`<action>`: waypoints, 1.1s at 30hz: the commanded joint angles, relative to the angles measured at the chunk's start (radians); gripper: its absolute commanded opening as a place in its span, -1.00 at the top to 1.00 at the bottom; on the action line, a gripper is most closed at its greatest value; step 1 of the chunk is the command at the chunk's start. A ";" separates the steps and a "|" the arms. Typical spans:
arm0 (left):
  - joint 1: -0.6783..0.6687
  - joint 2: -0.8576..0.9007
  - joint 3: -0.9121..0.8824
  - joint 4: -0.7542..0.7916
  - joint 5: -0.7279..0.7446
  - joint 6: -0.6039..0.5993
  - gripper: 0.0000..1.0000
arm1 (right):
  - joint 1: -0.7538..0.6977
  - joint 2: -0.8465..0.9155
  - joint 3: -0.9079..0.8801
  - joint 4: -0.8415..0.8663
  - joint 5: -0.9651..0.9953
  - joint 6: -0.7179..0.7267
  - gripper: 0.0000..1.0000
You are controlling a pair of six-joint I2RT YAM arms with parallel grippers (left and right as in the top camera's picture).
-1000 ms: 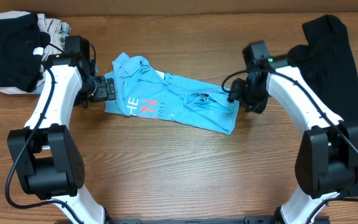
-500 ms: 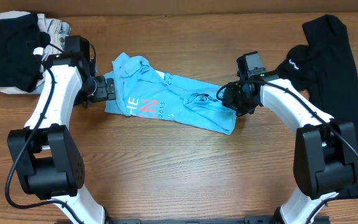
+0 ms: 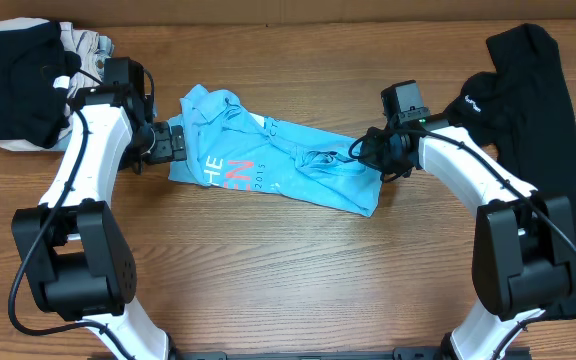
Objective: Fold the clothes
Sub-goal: 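Grasp the right end of the strip and fold it leftward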
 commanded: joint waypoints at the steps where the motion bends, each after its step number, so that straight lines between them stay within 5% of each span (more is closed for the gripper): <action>1: -0.002 -0.024 0.014 0.001 0.008 0.019 -1.00 | 0.023 -0.009 0.048 0.008 -0.078 -0.048 0.92; 13: -0.002 -0.024 0.014 0.002 0.008 0.019 -0.99 | 0.269 0.025 0.200 0.208 -0.032 0.000 0.85; 18: -0.002 -0.024 0.014 0.004 0.008 0.019 -1.00 | 0.270 0.036 0.200 0.172 -0.015 -0.002 -0.36; 21: -0.002 -0.024 0.014 0.005 0.008 0.019 -0.99 | 0.254 0.026 0.212 0.087 -0.013 -0.012 -0.61; 25: -0.002 -0.024 0.014 0.005 0.008 0.019 -1.00 | 0.243 0.024 0.233 -0.044 -0.013 -0.024 -0.65; 28: -0.002 -0.024 0.014 0.005 0.008 0.019 -0.99 | 0.254 0.025 0.230 -0.095 0.014 -0.023 -0.23; 33: -0.002 -0.024 0.014 0.005 0.008 0.019 -1.00 | 0.294 0.025 0.230 -0.118 0.079 0.031 -0.21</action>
